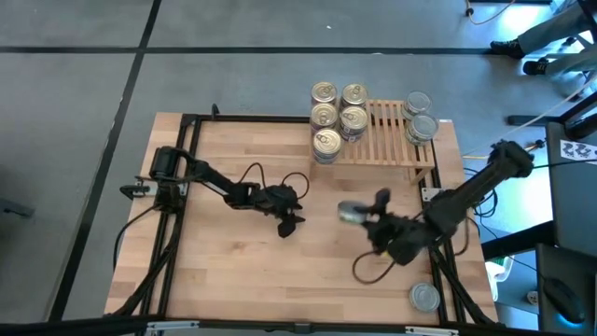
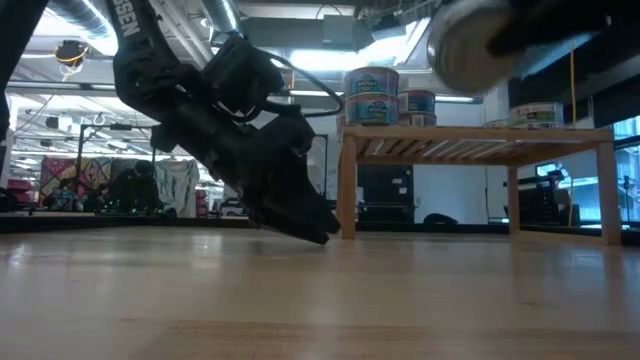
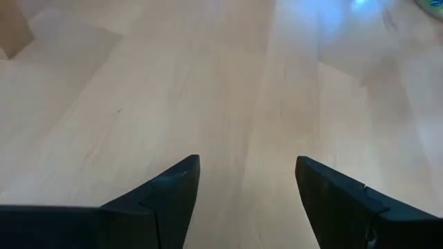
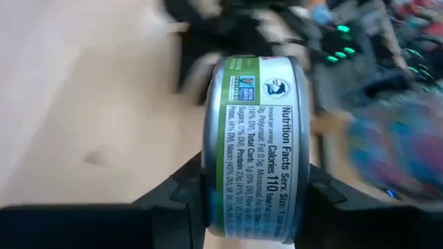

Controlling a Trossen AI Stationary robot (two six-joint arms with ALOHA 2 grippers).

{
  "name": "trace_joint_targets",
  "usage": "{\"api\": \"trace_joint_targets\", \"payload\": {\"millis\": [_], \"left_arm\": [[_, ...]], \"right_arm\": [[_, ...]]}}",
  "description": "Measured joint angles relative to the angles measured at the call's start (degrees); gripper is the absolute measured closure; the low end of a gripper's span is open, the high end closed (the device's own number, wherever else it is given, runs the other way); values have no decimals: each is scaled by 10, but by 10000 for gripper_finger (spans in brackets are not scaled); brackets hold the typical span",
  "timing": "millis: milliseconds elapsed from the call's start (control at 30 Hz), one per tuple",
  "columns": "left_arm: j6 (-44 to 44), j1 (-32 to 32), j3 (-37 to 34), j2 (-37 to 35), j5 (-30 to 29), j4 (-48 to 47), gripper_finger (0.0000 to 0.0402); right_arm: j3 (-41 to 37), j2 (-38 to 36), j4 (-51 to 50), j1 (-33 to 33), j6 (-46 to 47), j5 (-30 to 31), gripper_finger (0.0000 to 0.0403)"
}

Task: Stack canned seafood by type on shelf
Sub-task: Put the green tuna can on the shelf

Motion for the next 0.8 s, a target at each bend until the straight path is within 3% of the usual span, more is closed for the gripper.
{"api": "trace_joint_targets", "payload": {"millis": [233, 367, 500, 800], "left_arm": [[14, -26, 1, -1, -49, 2, 164], [14, -34, 1, -1, -50, 3, 164], [23, -39, 1, -1, -51, 3, 164], [24, -42, 2, -2, -52, 3, 164]], "right_arm": [[91, -69, -203, -28, 64, 116, 261], [130, -89, -281, -88, 89, 147, 261], [139, -99, -314, -176, 89, 135, 261], [139, -97, -338, -415, 75, 22, 261]]}}
